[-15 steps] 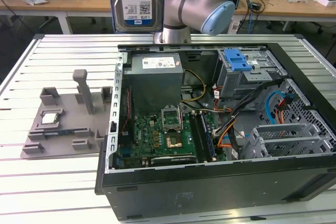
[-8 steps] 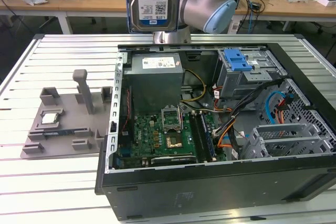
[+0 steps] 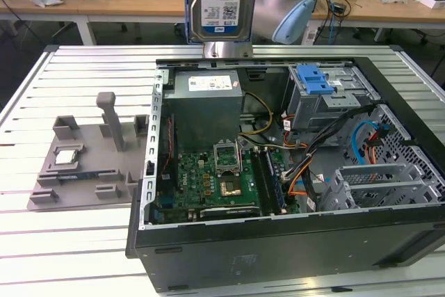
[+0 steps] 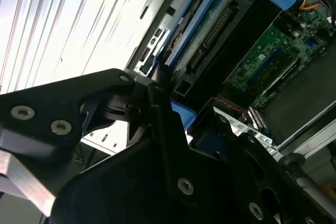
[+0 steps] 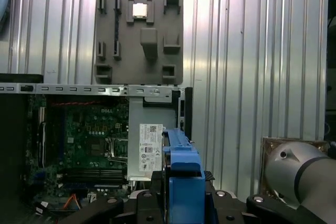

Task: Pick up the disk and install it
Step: 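Pick up the disk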

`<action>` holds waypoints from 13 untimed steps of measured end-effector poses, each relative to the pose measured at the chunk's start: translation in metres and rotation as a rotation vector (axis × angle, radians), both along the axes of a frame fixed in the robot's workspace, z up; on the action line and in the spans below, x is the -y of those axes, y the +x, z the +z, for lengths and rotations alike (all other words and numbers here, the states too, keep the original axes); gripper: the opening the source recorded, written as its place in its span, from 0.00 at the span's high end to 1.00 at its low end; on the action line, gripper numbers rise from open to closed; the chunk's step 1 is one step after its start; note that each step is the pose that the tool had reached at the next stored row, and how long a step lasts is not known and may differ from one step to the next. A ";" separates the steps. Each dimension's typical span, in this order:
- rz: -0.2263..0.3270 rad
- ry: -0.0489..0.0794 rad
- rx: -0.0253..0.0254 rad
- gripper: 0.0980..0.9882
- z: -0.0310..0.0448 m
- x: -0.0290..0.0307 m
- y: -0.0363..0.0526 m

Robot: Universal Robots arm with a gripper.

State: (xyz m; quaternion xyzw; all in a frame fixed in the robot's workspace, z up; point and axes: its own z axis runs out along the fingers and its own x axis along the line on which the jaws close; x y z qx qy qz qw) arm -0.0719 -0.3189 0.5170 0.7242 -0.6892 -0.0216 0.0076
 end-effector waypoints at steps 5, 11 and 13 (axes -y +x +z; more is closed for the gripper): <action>0.000 0.000 0.0000 0.70 0.0000 0.0000 0.0206; 0.000 0.000 0.0000 0.70 0.0000 0.0000 0.0412; 0.000 0.000 0.0000 0.70 0.0000 0.0001 0.0475</action>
